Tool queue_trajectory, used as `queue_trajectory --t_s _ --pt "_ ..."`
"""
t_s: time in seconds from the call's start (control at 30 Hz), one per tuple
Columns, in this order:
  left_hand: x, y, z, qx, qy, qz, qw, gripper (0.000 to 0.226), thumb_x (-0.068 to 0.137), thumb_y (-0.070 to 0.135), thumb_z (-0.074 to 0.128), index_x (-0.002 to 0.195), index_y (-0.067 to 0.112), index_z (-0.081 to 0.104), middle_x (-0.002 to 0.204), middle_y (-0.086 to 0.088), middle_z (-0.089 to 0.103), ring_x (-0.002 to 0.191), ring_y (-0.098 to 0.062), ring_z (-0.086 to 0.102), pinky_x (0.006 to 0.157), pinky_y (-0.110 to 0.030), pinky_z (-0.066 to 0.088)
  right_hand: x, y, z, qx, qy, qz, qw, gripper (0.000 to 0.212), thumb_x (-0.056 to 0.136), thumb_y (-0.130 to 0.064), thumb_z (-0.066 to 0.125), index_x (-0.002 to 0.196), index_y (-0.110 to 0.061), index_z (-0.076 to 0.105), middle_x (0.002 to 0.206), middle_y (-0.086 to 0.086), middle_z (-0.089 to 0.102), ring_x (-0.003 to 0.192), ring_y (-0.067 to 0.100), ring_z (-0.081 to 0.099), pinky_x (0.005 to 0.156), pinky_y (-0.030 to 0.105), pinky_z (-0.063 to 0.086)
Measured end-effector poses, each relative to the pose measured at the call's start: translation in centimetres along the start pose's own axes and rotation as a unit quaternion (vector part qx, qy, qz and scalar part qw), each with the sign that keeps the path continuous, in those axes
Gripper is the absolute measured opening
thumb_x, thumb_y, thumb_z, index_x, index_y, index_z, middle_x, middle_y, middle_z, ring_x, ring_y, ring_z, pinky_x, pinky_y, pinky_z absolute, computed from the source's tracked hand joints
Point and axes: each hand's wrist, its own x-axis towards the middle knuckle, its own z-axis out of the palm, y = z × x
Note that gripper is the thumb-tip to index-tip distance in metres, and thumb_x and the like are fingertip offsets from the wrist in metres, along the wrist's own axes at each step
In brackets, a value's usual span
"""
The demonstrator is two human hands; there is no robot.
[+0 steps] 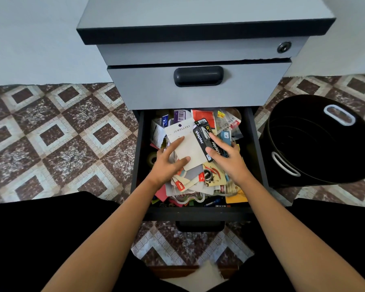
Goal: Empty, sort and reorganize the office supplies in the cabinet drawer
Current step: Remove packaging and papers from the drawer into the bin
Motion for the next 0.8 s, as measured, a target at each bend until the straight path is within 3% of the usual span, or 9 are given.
queue_trajectory --t_s 0.1,0.27,0.4,0.67,0.8 --pt "0.0 -1.2 0.2 -0.041 0.004 0.008 0.999 0.068 0.057 0.062 0.076 0.12 0.06 0.048 0.139 0.0 0.033 0.126 -0.03 0.045 0.097 -0.049 0.047 -0.4 0.1 -0.1 -0.005 0.009 -0.002 1.0 0.048 0.084 -0.038 0.067 0.128 -0.049 0.051 0.152 0.002 0.015 0.144 0.019 0.009 0.114 0.033 0.016" --pt "-0.8 -1.1 0.1 -0.1 -0.007 0.039 0.994 0.056 0.068 0.04 0.078 0.118 0.051 0.056 0.14 -0.001 0.04 0.123 -0.023 0.051 0.093 -0.045 0.052 -1.4 0.5 0.3 -0.001 0.036 -0.017 0.999 0.043 0.078 -0.045 0.07 0.112 -0.064 0.052 0.142 0.001 0.023 0.137 0.02 0.028 0.114 0.043 0.03" --pt "-1.0 -0.5 -0.2 -0.158 -0.016 0.035 0.987 0.049 0.082 0.012 0.07 0.118 0.041 0.054 0.138 -0.002 0.047 0.116 -0.026 0.057 0.093 -0.044 0.051 -1.5 0.2 0.4 -0.005 0.031 -0.019 0.999 0.043 0.076 -0.05 0.069 0.11 -0.068 0.051 0.144 0.002 0.022 0.14 0.022 0.024 0.114 0.045 0.029" --pt "-0.3 -0.1 -0.7 -0.189 -0.031 0.016 0.981 0.048 0.079 0.012 0.073 0.109 0.047 0.06 0.138 0.005 0.048 0.119 -0.023 0.055 0.098 -0.044 0.048 -1.7 -0.5 0.3 -0.037 0.011 -0.004 0.999 0.048 0.076 -0.054 0.068 0.115 -0.07 0.044 0.152 0.004 0.015 0.144 0.026 0.014 0.115 0.045 0.023" --pt "0.1 -0.1 -0.7 -0.189 -0.038 -0.001 0.981 0.049 0.077 0.013 0.075 0.108 0.049 0.06 0.137 0.002 0.048 0.116 -0.024 0.057 0.093 -0.041 0.052 -1.4 -0.1 0.2 -0.043 0.008 0.012 0.999 0.052 0.076 -0.054 0.068 0.12 -0.066 0.043 0.151 0.006 0.014 0.143 0.029 0.014 0.113 0.043 0.024"
